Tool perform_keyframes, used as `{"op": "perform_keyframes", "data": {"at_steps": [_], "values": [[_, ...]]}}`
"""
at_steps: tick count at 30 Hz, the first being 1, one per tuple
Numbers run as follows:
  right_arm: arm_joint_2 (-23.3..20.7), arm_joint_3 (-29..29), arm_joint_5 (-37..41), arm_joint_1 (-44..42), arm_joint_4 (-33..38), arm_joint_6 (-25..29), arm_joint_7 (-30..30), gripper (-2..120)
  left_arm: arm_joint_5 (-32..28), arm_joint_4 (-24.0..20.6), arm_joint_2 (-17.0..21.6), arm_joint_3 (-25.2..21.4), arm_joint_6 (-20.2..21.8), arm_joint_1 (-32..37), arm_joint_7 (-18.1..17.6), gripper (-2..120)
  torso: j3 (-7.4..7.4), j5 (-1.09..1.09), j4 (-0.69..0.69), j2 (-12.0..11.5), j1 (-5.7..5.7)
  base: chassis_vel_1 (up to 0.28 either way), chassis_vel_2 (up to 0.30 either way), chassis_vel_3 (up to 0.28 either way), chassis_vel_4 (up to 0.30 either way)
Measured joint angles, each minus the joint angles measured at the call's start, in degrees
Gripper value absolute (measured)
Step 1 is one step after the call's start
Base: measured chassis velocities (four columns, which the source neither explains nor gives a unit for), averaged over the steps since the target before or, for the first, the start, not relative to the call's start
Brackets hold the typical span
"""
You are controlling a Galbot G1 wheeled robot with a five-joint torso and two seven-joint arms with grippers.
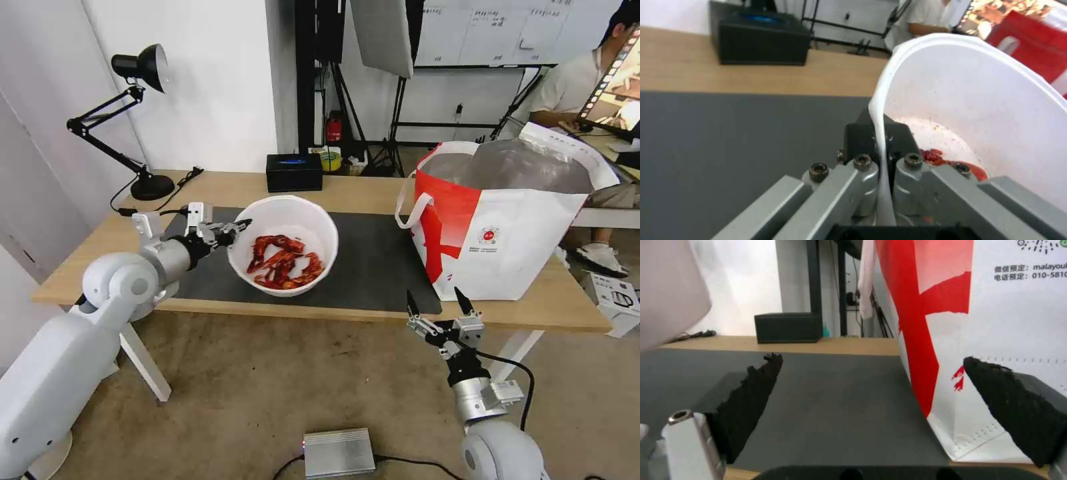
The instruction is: Pick up the trash from the table and place it into the takeout bag.
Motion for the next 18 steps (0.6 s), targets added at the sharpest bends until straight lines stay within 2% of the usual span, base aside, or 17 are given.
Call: {"op": "perform_keyframes", "data": {"at_steps": [18], "values": [[0.0,0.0,0.0,0.0,0.0,0.0,0.0,100,-0.75,-2.28,-5.35,4.29,0.38,-4.88,-1.94,0,0.0,0.0,0.0,0.0,0.0,0.0,0.0,0.0,0.0]]}}
